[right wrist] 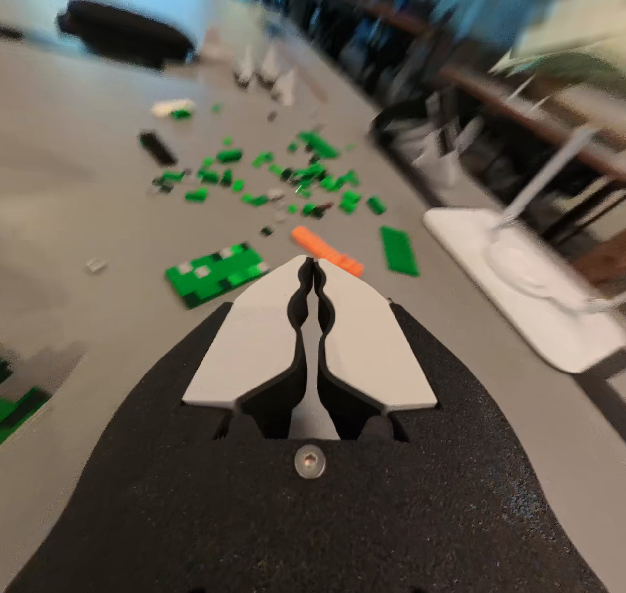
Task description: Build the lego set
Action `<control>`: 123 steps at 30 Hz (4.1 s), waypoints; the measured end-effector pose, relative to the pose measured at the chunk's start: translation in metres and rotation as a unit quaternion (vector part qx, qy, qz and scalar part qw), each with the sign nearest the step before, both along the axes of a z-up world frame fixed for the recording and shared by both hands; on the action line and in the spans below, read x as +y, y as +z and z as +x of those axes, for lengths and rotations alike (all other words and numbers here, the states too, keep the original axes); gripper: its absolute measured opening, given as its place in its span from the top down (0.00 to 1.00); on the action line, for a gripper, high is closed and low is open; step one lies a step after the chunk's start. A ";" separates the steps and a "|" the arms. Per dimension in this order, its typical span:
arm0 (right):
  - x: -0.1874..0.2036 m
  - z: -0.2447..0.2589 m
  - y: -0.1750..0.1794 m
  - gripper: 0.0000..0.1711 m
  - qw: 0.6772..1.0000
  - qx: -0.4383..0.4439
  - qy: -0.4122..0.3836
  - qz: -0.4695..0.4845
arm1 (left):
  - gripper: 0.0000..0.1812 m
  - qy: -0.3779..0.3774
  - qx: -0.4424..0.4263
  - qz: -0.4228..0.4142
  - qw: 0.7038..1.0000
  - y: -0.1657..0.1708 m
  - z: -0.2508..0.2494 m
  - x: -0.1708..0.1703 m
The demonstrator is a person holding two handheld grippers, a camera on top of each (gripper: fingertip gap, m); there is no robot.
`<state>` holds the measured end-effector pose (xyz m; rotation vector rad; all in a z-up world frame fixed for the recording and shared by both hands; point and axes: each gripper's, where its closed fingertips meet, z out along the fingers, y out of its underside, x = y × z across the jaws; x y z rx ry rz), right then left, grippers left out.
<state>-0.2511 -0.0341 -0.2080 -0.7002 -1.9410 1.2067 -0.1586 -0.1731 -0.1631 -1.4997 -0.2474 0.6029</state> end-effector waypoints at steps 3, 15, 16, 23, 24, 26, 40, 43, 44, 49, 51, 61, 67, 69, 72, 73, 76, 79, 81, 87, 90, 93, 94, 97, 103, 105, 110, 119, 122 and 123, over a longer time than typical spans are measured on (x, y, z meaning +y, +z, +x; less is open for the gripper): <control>-0.016 0.008 -0.033 1.00 0.990 -0.122 0.049 0.054 | 0.70 0.004 -0.011 0.012 1.000 0.002 -0.003 -0.003; -0.025 0.014 -0.060 1.00 0.943 -0.278 0.119 0.136 | 0.71 0.012 -0.031 0.049 0.998 0.007 -0.008 -0.013; -0.027 0.016 -0.060 1.00 0.940 -0.285 0.127 0.138 | 0.71 0.012 -0.033 0.050 0.998 0.008 -0.009 -0.013; -0.062 0.043 -0.054 1.00 0.905 -0.304 0.252 0.160 | 0.71 0.006 -0.042 0.058 0.997 0.008 -0.008 -0.015; -0.061 0.036 -0.048 1.00 0.908 -0.284 0.256 0.172 | 0.71 0.005 -0.043 0.058 0.997 0.008 -0.008 -0.015; -0.057 0.021 -0.037 0.94 0.911 -0.245 0.262 0.204 | 0.71 0.003 -0.044 0.060 0.997 0.008 -0.008 -0.015; -0.065 0.010 -0.061 0.57 0.886 -0.360 0.155 0.249 | 0.71 -0.012 -0.048 0.064 0.997 0.009 -0.003 -0.015; -0.062 0.013 -0.062 0.62 0.860 -0.378 0.186 0.287 | 0.72 -0.012 -0.047 0.069 0.996 0.010 -0.003 -0.016; -0.058 0.015 -0.062 0.62 0.849 -0.381 0.198 0.307 | 0.72 -0.012 -0.048 0.071 0.996 0.011 -0.004 -0.017; -0.030 0.035 -0.060 0.62 0.772 -0.308 0.339 0.440 | 0.72 -0.018 -0.056 0.082 0.995 0.012 -0.004 -0.018; -0.018 0.037 -0.059 0.62 0.753 -0.272 0.356 0.481 | 0.72 -0.020 -0.058 0.083 0.995 0.012 -0.003 -0.018; 0.024 0.021 -0.033 0.67 0.842 -0.268 0.170 0.436 | 0.72 -0.028 -0.060 0.084 0.994 0.012 -0.001 -0.017; 0.002 0.032 -0.028 0.77 0.881 -0.443 0.039 0.161 | 0.72 -0.031 -0.059 0.083 0.994 0.012 0.000 -0.016; -0.004 0.038 -0.032 0.76 0.871 -0.468 0.031 0.147 | 0.72 -0.031 -0.059 0.084 0.994 0.013 0.000 -0.016; -0.007 0.048 -0.043 0.72 0.855 -0.488 0.024 0.175 | 0.72 -0.030 -0.060 0.087 0.994 0.013 0.000 -0.016; -0.006 0.049 -0.047 0.72 0.854 -0.485 0.022 0.188 | 0.73 -0.030 -0.061 0.088 0.994 0.013 0.000 -0.016; -0.009 0.048 -0.053 0.71 0.851 -0.489 0.009 0.193 | 0.73 -0.031 -0.062 0.090 0.994 0.014 0.000 -0.016; -0.012 0.046 -0.056 0.71 0.845 -0.502 0.001 0.185 | 0.73 -0.031 -0.062 0.092 0.993 0.014 0.000 -0.016; -0.011 0.046 -0.058 0.71 0.840 -0.506 -0.002 0.196 | 0.73 -0.032 -0.063 0.094 0.993 0.014 0.000 -0.017; -0.013 0.049 -0.061 0.77 0.836 -0.484 0.016 0.259 | 0.73 -0.033 -0.066 0.098 0.992 0.015 0.000 -0.016; -0.014 0.051 -0.061 0.78 0.837 -0.452 0.057 0.302 | 0.73 -0.033 -0.066 0.098 0.992 0.015 0.000 -0.016; -0.011 0.052 -0.059 0.78 0.835 -0.413 0.109 0.347 | 0.73 -0.033 -0.067 0.098 0.992 0.015 0.000 -0.016; -0.011 0.054 -0.058 0.78 0.833 -0.397 0.135 0.360 | 0.73 -0.033 -0.067 0.098 0.992 0.015 0.000 -0.016; -0.005 0.052 -0.054 0.78 0.833 -0.357 0.163 0.391 | 0.73 -0.033 -0.068 0.098 0.992 0.015 0.000 -0.016; 0.007 0.051 -0.046 0.78 0.852 -0.340 0.150 0.368 | 0.73 -0.032 -0.070 0.098 0.992 0.014 -0.001 -0.015; 0.022 0.050 -0.049 0.78 0.854 -0.355 0.106 0.366 | 0.73 -0.032 -0.071 0.097 0.992 0.014 -0.002 -0.015; 0.060 0.060 -0.056 0.78 0.857 -0.424 0.001 0.293 | 0.74 -0.032 -0.073 0.097 0.992 0.013 -0.002 -0.015; 0.082 0.089 -0.055 0.75 0.873 -0.460 -0.040 0.154 | 0.74 -0.031 -0.072 0.095 0.992 0.013 -0.003 -0.015; 0.084 0.090 -0.053 0.74 0.876 -0.460 -0.057 0.133 | 0.74 -0.031 -0.073 0.096 0.992 0.013 -0.003 -0.015; 0.082 0.091 -0.053 0.73 0.876 -0.462 -0.057 0.130 | 0.74 -0.031 -0.074 0.096 0.992 0.013 -0.003 -0.015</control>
